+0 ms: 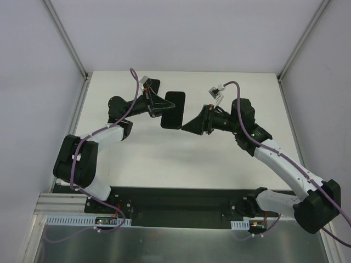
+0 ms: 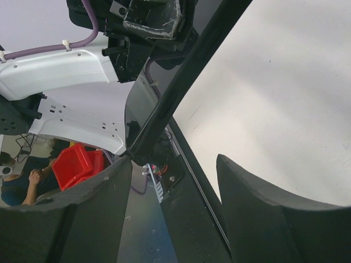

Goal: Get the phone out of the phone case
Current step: Remove the phone case from the phone.

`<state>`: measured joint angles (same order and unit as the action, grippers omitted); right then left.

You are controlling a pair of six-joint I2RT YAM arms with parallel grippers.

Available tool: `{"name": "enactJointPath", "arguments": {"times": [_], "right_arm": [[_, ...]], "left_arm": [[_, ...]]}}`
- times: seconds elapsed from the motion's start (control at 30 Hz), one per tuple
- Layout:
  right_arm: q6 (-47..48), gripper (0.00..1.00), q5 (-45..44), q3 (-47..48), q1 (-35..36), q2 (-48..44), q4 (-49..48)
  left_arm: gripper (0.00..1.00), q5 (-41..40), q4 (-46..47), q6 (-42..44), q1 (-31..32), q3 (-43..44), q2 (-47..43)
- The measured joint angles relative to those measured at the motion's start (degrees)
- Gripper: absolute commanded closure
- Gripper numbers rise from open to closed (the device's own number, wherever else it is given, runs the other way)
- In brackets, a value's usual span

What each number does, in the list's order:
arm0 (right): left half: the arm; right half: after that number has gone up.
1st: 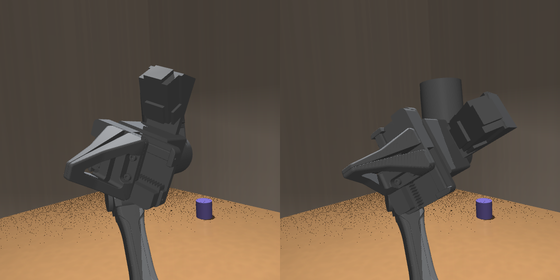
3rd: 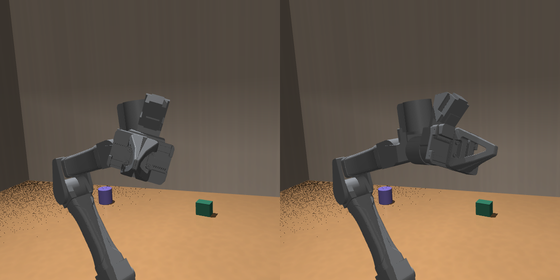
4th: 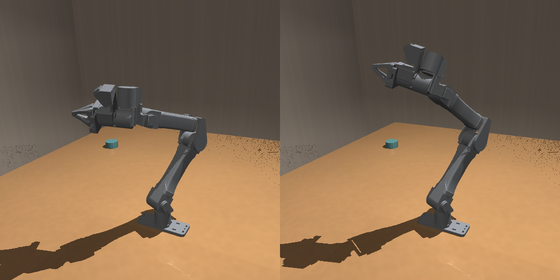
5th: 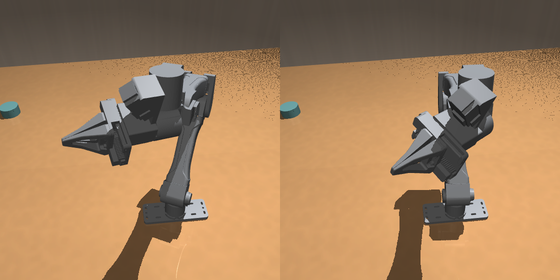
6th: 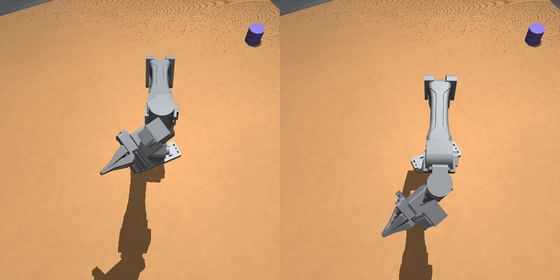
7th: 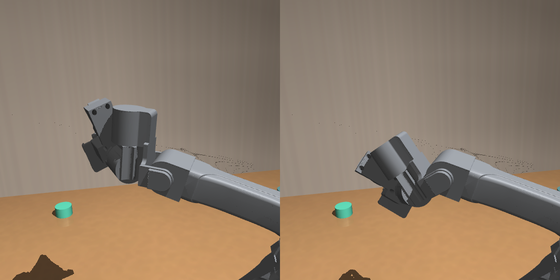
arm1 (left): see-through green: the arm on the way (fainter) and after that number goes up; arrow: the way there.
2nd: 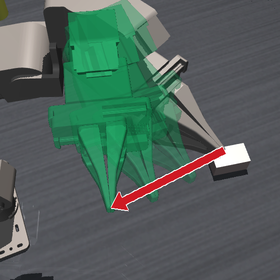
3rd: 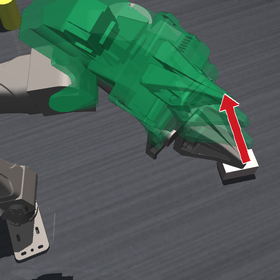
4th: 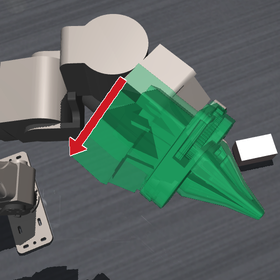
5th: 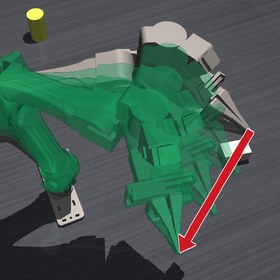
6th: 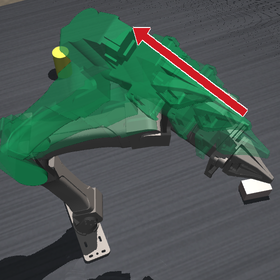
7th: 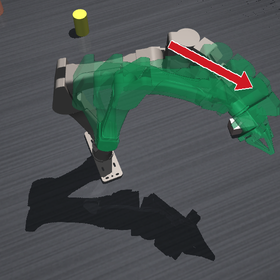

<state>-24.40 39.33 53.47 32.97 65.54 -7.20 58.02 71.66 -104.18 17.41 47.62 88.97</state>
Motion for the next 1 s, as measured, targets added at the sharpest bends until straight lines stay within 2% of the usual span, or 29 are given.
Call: {"name": "enactJointPath", "arguments": {"times": [0.6, 1.0], "right_arm": [[-1.14, 0.35, -0.11, 0.00, 0.00, 1.03, -1.77], [-0.39, 0.41, -3.10, 1.01, 0.37, 2.25, 0.83]], "left_arm": [[1.00, 0.00, -0.17, 0.17, 0.00, -0.02, -0.26], [1.00, -0.04, -0.66, 1.62, -0.66, -0.50, -0.26]]}}
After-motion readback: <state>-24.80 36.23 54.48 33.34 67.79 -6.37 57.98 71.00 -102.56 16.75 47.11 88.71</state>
